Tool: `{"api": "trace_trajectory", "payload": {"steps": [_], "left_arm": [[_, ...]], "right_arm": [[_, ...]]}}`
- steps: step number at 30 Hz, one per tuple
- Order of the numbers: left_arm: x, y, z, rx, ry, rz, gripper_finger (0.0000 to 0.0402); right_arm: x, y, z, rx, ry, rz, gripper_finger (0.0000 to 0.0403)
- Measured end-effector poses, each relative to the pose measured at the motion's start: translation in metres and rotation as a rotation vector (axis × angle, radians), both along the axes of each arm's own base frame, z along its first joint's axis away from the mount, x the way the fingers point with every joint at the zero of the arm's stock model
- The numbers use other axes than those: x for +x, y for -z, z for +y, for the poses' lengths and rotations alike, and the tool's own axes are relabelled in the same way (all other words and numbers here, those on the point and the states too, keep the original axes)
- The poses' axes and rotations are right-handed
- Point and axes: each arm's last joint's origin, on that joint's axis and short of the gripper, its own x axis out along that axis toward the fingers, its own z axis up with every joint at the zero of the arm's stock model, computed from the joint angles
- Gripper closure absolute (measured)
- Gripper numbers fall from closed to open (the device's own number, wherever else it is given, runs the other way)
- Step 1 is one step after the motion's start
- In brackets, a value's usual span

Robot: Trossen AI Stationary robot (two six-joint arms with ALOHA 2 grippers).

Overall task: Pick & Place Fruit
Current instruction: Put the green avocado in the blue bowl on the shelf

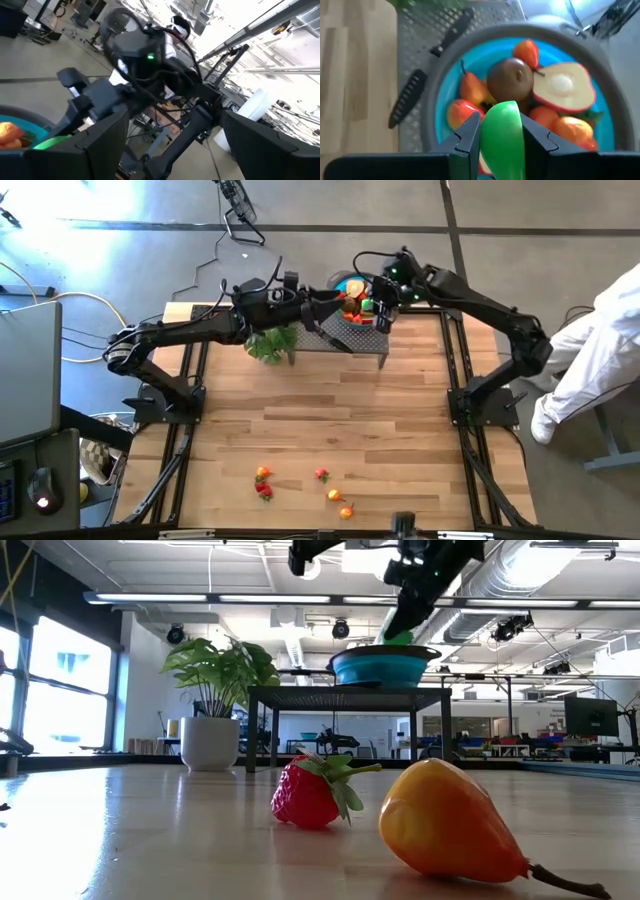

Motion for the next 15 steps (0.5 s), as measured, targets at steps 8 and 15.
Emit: {"api": "trace_trajectory", "payload": {"steps": [8,15], "left_arm": [[0.0,0.001,0.0,-0.001,0.0,0.008,0.0087],[0.001,0.002,0.0,-0.004,0.0,0.016,0.0087]], "right_arm": [[-0.004,0.01,-0.012,0.034,0.036,0.047,0.0314],[-0.006,0.01,-0.015,0.04,0.087,0.048,0.0284]]}}
